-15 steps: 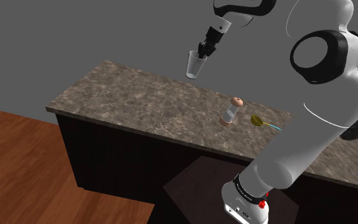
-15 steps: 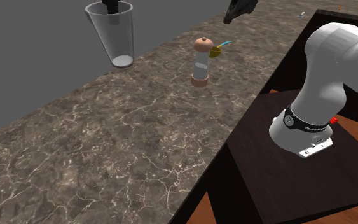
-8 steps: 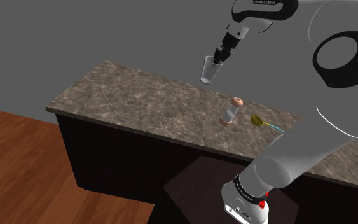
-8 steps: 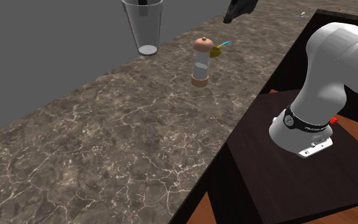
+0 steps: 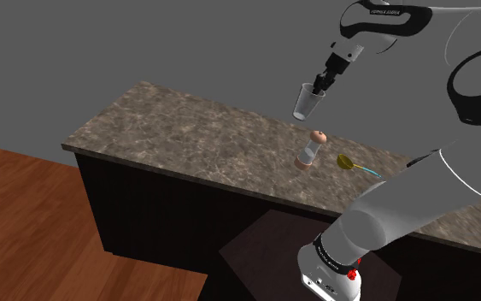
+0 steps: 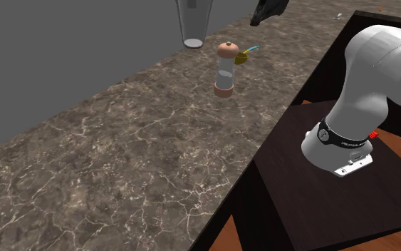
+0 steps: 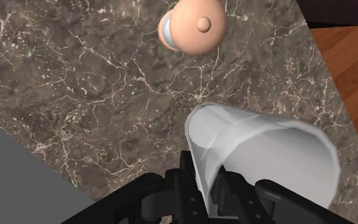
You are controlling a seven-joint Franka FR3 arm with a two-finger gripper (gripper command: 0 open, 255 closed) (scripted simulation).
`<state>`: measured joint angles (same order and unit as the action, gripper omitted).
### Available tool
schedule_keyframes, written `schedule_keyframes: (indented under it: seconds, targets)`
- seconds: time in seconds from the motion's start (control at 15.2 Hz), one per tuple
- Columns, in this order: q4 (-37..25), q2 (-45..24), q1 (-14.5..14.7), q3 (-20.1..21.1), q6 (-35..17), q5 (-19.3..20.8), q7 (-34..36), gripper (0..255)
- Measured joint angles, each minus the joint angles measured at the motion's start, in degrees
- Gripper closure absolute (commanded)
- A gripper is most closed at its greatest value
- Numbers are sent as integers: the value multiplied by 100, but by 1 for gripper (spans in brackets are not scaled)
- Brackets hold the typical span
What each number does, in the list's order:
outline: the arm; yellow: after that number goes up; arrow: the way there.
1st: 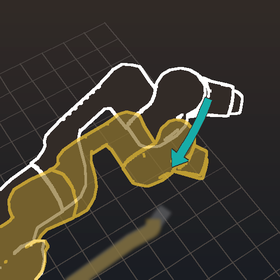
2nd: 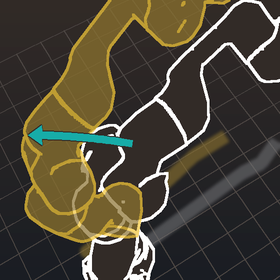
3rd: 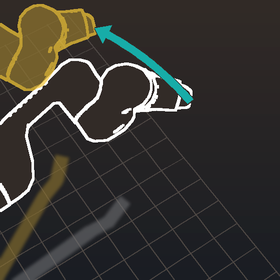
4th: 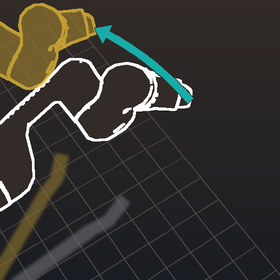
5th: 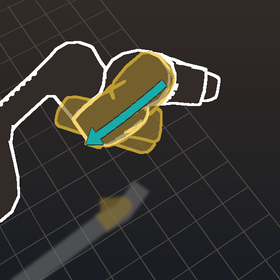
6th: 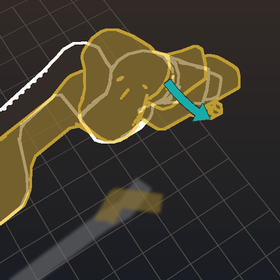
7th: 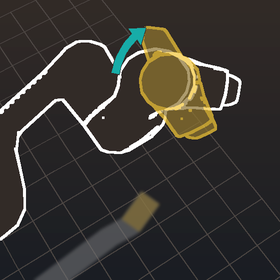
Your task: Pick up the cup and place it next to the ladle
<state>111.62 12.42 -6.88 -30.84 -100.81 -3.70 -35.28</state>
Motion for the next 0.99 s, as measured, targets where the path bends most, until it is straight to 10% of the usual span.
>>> schedule_keyframes:
  seconds: [0.99]
  targets:
    - [-59, 339, -773, -1239, 481, 507, -1838, 255]
